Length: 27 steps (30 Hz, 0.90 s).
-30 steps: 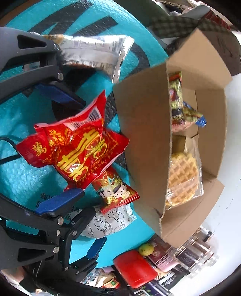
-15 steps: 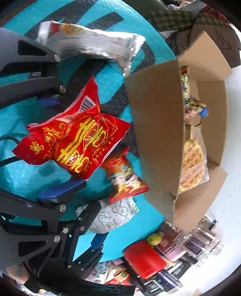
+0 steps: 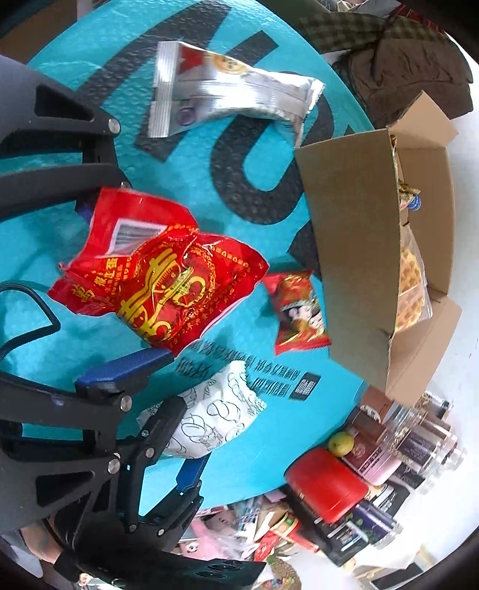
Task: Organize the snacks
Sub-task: 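Grasp the red-gold bag with the left tool while the right tool grasps the white pastry pack, then lift the red-gold bag and white pastry pack and carry them over the box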
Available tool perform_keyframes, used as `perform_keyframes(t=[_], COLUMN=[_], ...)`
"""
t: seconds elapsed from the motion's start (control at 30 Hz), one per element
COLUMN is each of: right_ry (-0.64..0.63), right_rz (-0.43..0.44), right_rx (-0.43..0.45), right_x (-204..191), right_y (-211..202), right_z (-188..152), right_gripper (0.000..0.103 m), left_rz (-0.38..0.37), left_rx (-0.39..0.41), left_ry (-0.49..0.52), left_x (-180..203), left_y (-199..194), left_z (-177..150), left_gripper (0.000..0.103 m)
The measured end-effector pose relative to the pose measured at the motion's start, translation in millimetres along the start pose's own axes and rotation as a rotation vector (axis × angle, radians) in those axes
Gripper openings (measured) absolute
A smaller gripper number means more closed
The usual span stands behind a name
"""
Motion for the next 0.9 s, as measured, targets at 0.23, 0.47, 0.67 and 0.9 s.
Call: perform_keyframes(t=[0.23, 0.47, 0.67, 0.9], right_ry=[0.0, -0.024, -0.007, 0.004], right_rz=[0.018, -0.013, 0.002, -0.017], right_rx=[-0.005, 0.012, 0.026, 0.053], right_x=[-4.9, -6.9, -4.7, 1.3], right_y=[-14.5, -26.5, -32.6, -41.9], right_z=[-18.9, -23.9, -22.3, -20.4], right_gripper=[0.064, 0.063, 0.063, 0.063], left_rz=[-0.048, -0.072, 0.016, 0.087], left_rx=[-0.038, -0.065, -0.063, 0.016], left_ry=[0.033, 0.016, 0.076, 0.124], left_x=[11.5, 10.3, 18.7, 20.5], left_y=[-7.2, -0.3, 5.5, -4.7], left_z=[-20.2, -30.1, -25.2, -18.5], left_gripper=[0.049, 0.05, 0.062, 0.066])
Point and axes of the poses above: each gripper's, at about its wrist camera, not at the fingertips, and y roughly the way its jaws point, x to its right, z to its top, the point moved 4 cm from there along y, roughly the way its jaws point, and after that the axes turned 1 degree about x, right-handed, at the moved point
